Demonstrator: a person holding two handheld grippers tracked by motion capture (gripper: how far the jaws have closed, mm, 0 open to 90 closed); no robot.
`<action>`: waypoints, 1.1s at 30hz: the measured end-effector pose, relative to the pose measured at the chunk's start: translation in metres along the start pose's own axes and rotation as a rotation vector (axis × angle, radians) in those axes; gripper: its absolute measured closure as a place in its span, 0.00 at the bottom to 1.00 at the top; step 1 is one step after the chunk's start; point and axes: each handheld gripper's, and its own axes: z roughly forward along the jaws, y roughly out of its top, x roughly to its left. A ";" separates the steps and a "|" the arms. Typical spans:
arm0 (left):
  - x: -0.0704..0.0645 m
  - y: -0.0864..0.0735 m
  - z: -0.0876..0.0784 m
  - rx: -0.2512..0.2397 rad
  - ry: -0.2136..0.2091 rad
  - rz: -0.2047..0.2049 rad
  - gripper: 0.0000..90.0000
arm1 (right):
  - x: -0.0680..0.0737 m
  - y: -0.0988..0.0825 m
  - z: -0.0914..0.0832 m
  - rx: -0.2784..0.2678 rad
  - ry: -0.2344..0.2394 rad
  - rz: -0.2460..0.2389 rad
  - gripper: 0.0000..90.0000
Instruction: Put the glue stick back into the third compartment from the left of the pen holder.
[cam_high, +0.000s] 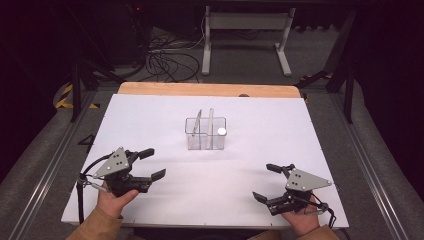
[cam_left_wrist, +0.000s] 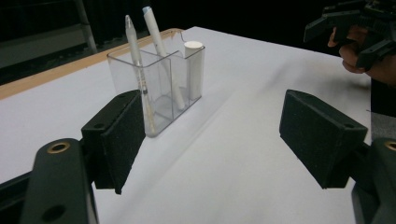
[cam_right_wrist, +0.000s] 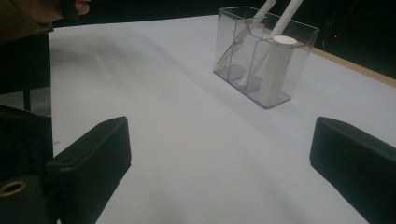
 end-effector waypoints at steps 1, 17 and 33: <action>0.000 -0.001 -0.001 0.004 0.006 0.009 0.25 | 0.000 0.000 0.000 -0.001 0.001 -0.001 0.07; 0.002 -0.038 -0.013 0.062 -0.015 -0.002 0.24 | -0.002 -0.002 0.000 0.009 -0.002 0.006 0.07; -0.001 -0.043 -0.015 0.070 -0.007 -0.028 0.23 | -0.002 -0.004 0.002 0.019 0.001 0.005 0.07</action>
